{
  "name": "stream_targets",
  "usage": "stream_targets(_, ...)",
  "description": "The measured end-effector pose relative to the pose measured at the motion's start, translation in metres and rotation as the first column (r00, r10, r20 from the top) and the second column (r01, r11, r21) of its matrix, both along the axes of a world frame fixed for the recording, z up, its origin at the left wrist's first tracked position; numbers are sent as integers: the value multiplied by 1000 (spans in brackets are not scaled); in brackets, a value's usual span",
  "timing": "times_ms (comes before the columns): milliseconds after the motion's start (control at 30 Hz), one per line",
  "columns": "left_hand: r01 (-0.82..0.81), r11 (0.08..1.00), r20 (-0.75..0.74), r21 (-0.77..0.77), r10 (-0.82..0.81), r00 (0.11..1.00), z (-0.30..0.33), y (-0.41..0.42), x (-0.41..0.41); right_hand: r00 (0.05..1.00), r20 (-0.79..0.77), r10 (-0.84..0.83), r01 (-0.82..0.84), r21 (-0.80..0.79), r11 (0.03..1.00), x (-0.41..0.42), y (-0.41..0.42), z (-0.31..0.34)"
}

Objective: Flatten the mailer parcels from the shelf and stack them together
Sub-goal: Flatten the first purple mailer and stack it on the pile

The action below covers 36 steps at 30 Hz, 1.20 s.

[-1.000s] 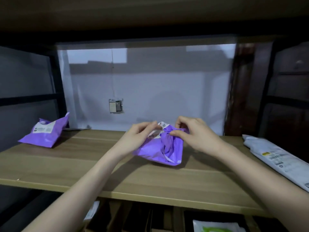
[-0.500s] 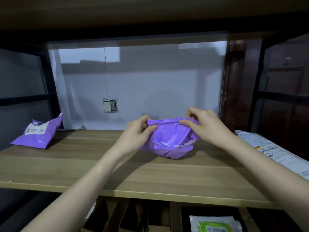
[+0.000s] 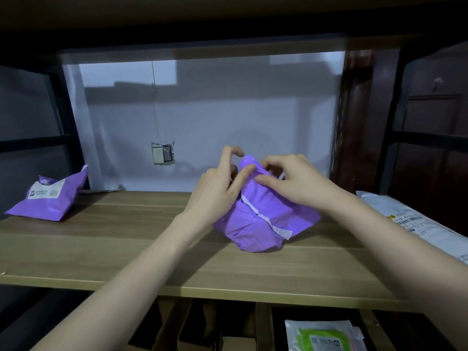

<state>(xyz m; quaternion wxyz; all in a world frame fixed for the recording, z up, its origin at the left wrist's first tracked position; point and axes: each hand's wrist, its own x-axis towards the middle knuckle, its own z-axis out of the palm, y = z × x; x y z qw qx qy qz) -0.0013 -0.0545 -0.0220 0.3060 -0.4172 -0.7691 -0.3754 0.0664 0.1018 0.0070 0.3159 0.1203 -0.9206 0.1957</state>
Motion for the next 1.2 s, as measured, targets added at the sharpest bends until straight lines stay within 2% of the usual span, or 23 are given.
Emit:
stream_targets(100,42,999,156,18,-44,987,0,-5,-10,996,-56,-73,69,-66,995,-4,8,2)
stream_targets(233,169,982,386,-79,-126,914,-7,-22,-29,984,-115,-139,117,-180,977,-4,26,2)
stream_targets(333,247,968,454,-36,-204,867,-12,-24,-38,981,-110,-162,138,-198,970,-4,31,2)
stream_targets(467,194,977,359,-88,-151,921,-7,-22,-44,973,-113,-200,174,-201,964,-7,39,-1)
stream_targets(600,48,986,123,-160,-28,992,3,-20,-43,979,-79,-187,171,-177,969,0,48,-7)
stream_targets(700,30,968,6,-248,-29,1000,-5,-22,-37,988,11,-155,155,-98,983,12,53,-17)
stream_targets(767,105,932,68,-347,-87,994,-16,-28,-29,982,150,-116,125,-53,991,26,56,-26)
stream_targets(833,244,863,209,-443,-165,964,-23,-36,-20,953,299,-42,53,-31,998,38,59,-34)
stream_targets(867,302,835,277,-460,-188,942,-24,-39,-14,939,344,-25,33,-15,999,43,59,-36)
stream_targets(933,347,843,357,-410,-202,912,-21,-39,-7,941,337,-34,42,-16,999,49,59,-38)
stream_targets(1000,286,904,344,-319,-171,923,-15,-31,-7,967,240,-80,99,-70,993,46,57,-36)
stream_targets(1100,93,972,238,-214,-40,970,-10,-4,-12,982,117,-148,161,-107,981,30,45,-32)
stream_targets(1133,60,973,230,-221,-7,973,-10,5,-14,982,121,-148,159,-85,984,23,40,-34)
stream_targets(1200,66,940,257,-334,23,966,-17,22,-19,973,187,-135,136,11,991,5,31,-39)
